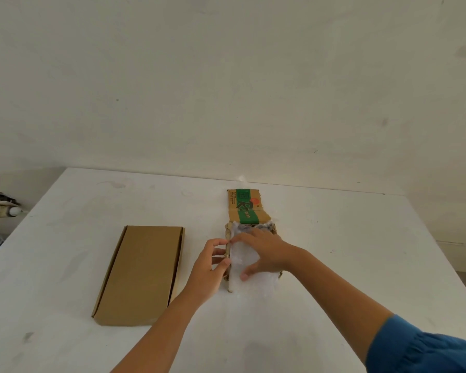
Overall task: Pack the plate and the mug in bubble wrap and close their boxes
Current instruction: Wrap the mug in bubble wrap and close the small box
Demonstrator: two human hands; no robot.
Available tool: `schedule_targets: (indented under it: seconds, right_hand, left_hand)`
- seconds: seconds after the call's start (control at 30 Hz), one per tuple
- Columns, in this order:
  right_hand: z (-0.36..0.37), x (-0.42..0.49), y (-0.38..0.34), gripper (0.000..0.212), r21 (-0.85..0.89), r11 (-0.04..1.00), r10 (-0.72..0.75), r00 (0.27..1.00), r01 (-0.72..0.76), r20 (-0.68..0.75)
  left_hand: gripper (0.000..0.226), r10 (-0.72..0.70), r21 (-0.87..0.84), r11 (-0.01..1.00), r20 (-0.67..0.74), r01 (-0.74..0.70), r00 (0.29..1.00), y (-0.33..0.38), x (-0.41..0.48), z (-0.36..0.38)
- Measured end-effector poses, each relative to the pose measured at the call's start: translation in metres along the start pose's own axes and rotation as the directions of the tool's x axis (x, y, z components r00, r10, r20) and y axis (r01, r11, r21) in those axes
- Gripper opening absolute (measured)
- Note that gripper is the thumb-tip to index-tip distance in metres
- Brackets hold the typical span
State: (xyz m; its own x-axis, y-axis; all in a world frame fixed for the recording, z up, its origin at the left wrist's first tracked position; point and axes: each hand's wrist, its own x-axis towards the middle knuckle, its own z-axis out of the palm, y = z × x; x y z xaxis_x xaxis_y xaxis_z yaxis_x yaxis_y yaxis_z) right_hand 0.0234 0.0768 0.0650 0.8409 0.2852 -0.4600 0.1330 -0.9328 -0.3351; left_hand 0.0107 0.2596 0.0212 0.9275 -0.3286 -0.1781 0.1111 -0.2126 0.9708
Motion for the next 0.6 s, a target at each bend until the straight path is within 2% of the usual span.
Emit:
schedule_targets:
  seconds: [0.17,0.3,0.4,0.5,0.6]
  right_hand:
    - [0.005,0.007,0.003,0.072,-0.015,1.0,0.006,0.997,-0.007,-0.073]
    - [0.009,0.009,0.003,0.063,-0.106,0.994,0.009,0.99,-0.024,-0.139]
    - [0.007,-0.004,-0.005,0.051,-0.017,1.0,0.012,0.986,-0.015,-0.169]
    - [0.017,-0.034,-0.018,0.036,0.044,0.996,-0.061,0.936,0.081,-0.346]
    - [0.037,-0.057,-0.026,0.041,0.027,0.983,-0.163,0.922,0.184,-0.351]
  left_hand:
    - [0.034,-0.023,-0.008,1.0,-0.002,0.023,1.0,0.0,-0.001,0.0]
    - [0.034,-0.031,-0.012,0.999,-0.001,0.031,1.0,0.002,-0.003,0.001]
    - [0.033,-0.043,-0.018,0.999,0.002,0.043,0.999,0.003,-0.002,0.001]
    - [0.033,-0.04,-0.024,0.999,0.004,0.04,0.999,0.004,-0.002,0.001]
    - [0.032,-0.026,0.005,1.0,-0.004,0.026,1.0,0.005,-0.003,0.001]
